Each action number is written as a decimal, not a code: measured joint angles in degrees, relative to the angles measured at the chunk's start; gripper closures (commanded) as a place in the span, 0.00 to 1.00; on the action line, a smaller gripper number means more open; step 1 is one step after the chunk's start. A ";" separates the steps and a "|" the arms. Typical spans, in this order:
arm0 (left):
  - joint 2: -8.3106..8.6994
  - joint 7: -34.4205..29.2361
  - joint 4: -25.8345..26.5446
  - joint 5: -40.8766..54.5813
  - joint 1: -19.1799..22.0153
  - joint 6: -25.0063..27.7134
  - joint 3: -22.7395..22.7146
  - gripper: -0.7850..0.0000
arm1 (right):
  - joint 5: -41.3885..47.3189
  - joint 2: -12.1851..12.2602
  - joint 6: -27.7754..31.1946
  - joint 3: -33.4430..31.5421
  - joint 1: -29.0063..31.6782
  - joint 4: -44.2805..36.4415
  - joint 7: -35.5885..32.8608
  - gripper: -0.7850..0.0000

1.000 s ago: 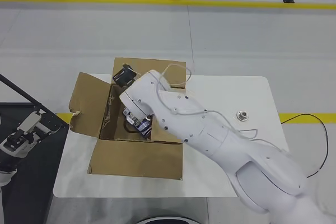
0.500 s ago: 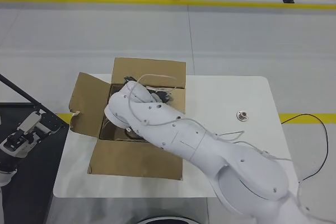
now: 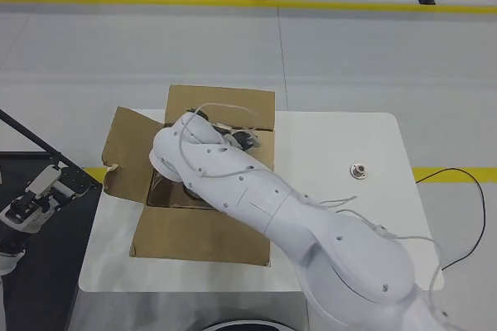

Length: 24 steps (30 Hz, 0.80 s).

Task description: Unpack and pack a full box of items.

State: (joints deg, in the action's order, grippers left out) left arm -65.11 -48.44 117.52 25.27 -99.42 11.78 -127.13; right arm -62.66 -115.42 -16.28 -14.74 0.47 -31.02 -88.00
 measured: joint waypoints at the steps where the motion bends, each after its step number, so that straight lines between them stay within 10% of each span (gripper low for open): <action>1: 0.00 0.00 0.00 0.00 0.00 0.00 0.00 0.00 | 0.25 -0.05 0.00 0.12 -0.11 0.30 0.00 0.00; 24: 0.00 0.00 0.00 0.00 0.00 0.00 0.00 0.00 | 2.91 -0.23 -0.01 2.46 -4.16 3.06 0.00 0.00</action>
State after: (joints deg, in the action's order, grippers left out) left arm -65.11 -48.44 117.52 25.27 -99.42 11.78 -127.13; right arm -59.74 -115.65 -16.29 -12.28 -3.69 -27.97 -88.00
